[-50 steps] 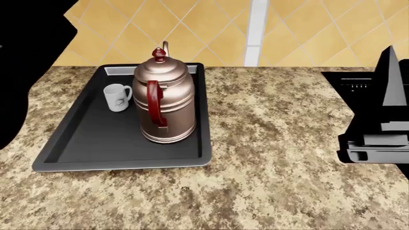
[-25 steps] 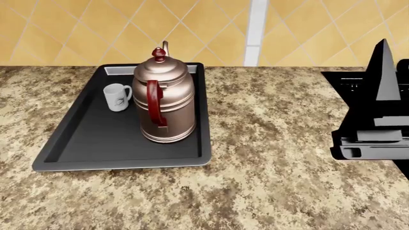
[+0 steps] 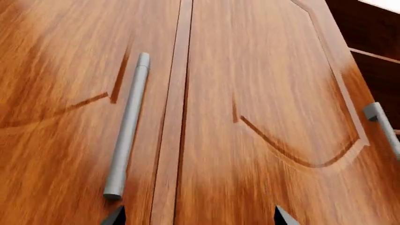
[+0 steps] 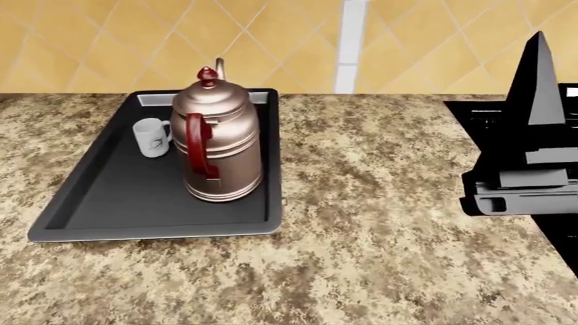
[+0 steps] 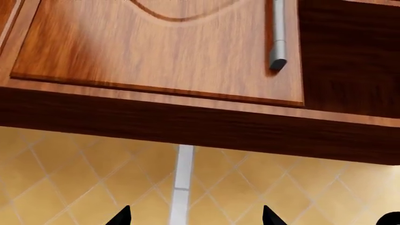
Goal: Pick the kettle from the counter and place it on the tray. Then pick the mug from the cabinet and place it on the tray. Then close the cabinet doors.
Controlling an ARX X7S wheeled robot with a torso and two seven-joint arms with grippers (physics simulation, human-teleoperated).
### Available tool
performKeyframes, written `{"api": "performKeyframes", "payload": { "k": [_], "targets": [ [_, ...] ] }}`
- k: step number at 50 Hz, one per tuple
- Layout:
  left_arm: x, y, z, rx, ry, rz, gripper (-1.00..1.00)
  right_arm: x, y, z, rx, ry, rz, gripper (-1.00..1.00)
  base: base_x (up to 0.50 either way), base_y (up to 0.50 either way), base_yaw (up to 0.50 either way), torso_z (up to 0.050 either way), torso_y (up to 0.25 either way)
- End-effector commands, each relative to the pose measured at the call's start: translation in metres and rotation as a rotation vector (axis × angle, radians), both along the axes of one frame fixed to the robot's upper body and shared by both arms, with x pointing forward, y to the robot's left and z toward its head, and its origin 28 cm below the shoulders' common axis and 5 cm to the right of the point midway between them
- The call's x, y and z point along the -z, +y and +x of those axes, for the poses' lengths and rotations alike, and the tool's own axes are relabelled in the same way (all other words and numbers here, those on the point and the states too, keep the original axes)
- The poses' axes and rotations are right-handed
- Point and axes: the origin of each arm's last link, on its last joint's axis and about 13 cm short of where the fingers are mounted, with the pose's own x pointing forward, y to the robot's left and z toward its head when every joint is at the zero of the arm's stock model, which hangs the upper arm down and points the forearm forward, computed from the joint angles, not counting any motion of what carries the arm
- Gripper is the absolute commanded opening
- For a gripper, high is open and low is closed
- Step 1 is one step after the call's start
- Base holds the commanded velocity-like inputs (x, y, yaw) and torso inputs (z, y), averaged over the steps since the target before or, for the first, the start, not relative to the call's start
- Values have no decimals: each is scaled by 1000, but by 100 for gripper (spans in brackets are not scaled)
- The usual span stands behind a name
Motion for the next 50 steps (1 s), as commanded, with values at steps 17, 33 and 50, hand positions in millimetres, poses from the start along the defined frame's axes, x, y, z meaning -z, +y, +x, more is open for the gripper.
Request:
{"api": "performKeyframes", "payload": {
  "k": [17, 33, 50],
  "targets": [
    [65, 7, -38, 28, 52, -43, 100, -7, 0, 0, -6, -20, 7, 100, 3, -500, 0, 0, 0],
    [65, 6, -36, 28, 66, -42, 100, -9, -1, 0, -5, -25, 9, 100, 3, -500, 0, 0, 0],
    [70, 7, -31, 26, 84, -47, 100, -8, -1, 0, -3, -21, 9, 100, 3, -500, 0, 0, 0]
  ]
}}
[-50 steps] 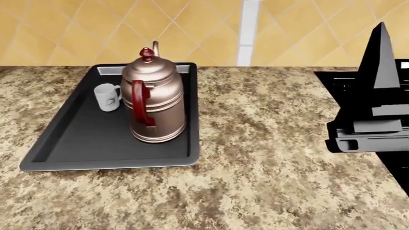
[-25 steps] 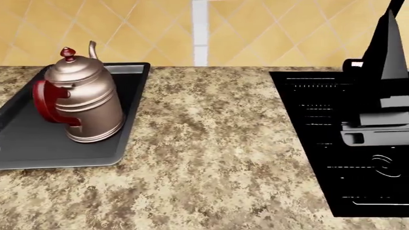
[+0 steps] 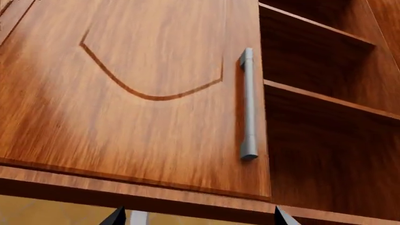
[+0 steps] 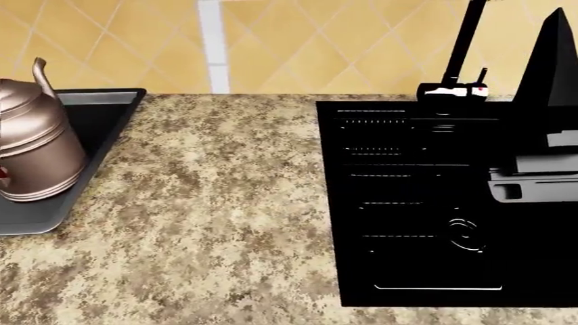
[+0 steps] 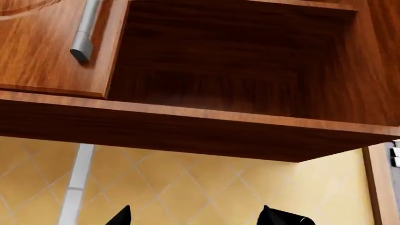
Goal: Pick the kettle from the counter and place it on the tray. Then pick the mug from the cabinet and place it on the tray. Then close the cabinet doors.
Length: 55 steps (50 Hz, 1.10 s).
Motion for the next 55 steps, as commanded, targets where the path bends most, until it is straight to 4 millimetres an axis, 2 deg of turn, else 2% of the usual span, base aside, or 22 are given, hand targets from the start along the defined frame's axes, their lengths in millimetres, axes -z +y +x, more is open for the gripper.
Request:
{"api": "performKeyframes", "payload": {
  "k": [1, 55],
  "targets": [
    [4, 1, 3, -1, 13, -6, 100, 0, 0, 0, 2, 3, 0, 100, 3, -500, 0, 0, 0],
    [11, 3, 8, -16, 33, -31, 100, -4, -2, 0, 20, -5, 5, 100, 2, -500, 0, 0, 0]
  ]
}}
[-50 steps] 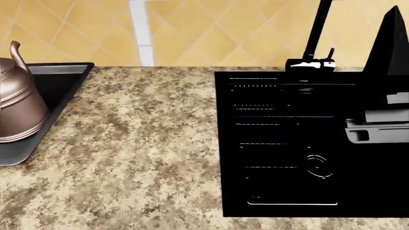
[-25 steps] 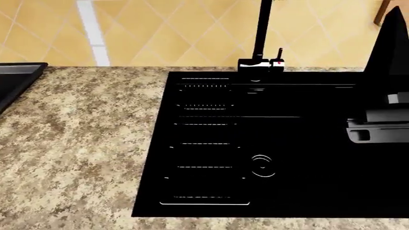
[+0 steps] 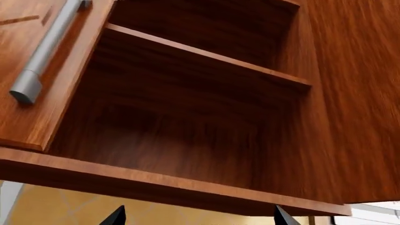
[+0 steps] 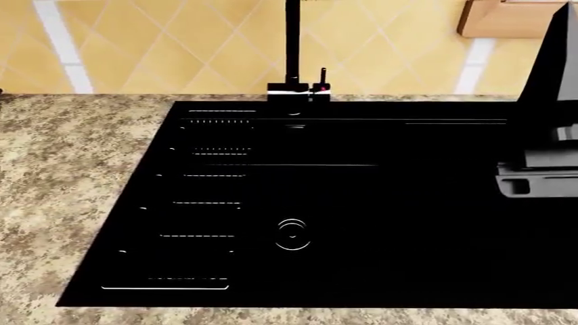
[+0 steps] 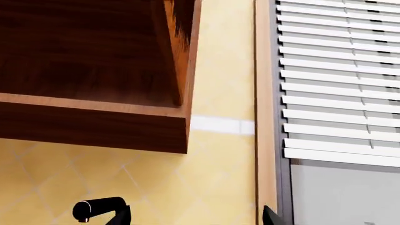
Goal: Pick the kettle from the counter and place it on the tray. Then pick the mug from the cabinet and place it on the tray. Then close the cabinet doors.
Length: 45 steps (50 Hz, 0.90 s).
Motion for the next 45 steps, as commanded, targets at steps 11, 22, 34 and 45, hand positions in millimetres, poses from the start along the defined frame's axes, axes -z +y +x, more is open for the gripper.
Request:
{"api": "performKeyframes", "payload": {
  "k": [11, 22, 34, 45],
  "targets": [
    [3, 4, 3, -13, 5, -16, 100, -34, -14, -3, 303, 25, 9, 100, 0, -45, 0, 0, 0],
    [4, 5, 2, -11, 5, -15, 100, -91, -36, -5, 490, 23, 62, 100, 0, 0, 0, 0, 0],
    [5, 8, 1, -13, 7, -21, 100, -149, -32, -15, 445, -132, 30, 100, 0, 0, 0, 0, 0],
    [2, 10, -8, -7, -10, -20, 100, -191, -14, -27, 310, -225, -21, 100, 0, 0, 0, 0, 0]
  ]
}}
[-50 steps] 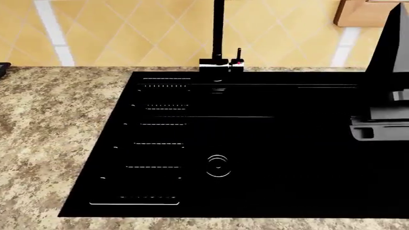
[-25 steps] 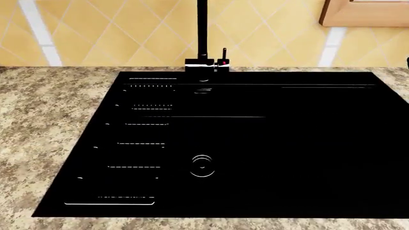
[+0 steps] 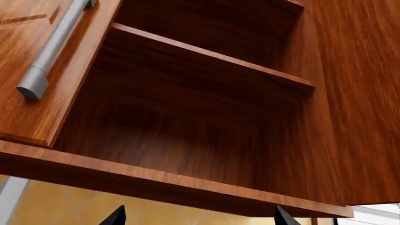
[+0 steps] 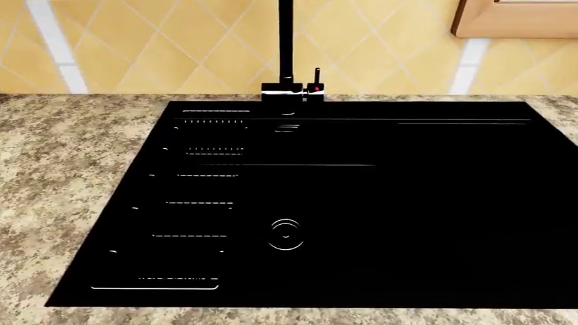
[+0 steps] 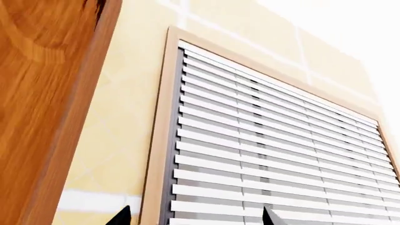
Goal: Pick the kettle from the counter and place it on the tray. Then pick the mug from the cabinet and place it on the tray. Then close the cabinet doors.
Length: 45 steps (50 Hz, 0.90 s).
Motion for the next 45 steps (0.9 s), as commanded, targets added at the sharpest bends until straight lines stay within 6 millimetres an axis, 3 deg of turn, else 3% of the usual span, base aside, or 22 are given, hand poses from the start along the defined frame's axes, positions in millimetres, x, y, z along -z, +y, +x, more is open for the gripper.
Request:
{"api": "performKeyframes", "payload": {
  "k": [1, 9, 21, 45],
  "targets": [
    [-2, 3, -7, 2, -14, 1, 100, -40, 12, -15, -136, -45, -52, 100, 0, 0, 0, 0, 0],
    [-2, 6, -9, -4, -17, -10, 100, -60, 18, -6, -243, 26, -89, 100, 0, 0, 0, 0, 0],
    [0, 9, -10, 5, -14, -16, 100, -83, 33, 24, -299, -8, -211, 100, 0, 0, 0, 0, 0],
    [12, 19, -8, 5, 4, -58, 100, -115, 67, 88, -394, 161, -143, 100, 0, 0, 0, 1, 0]
  ]
}}
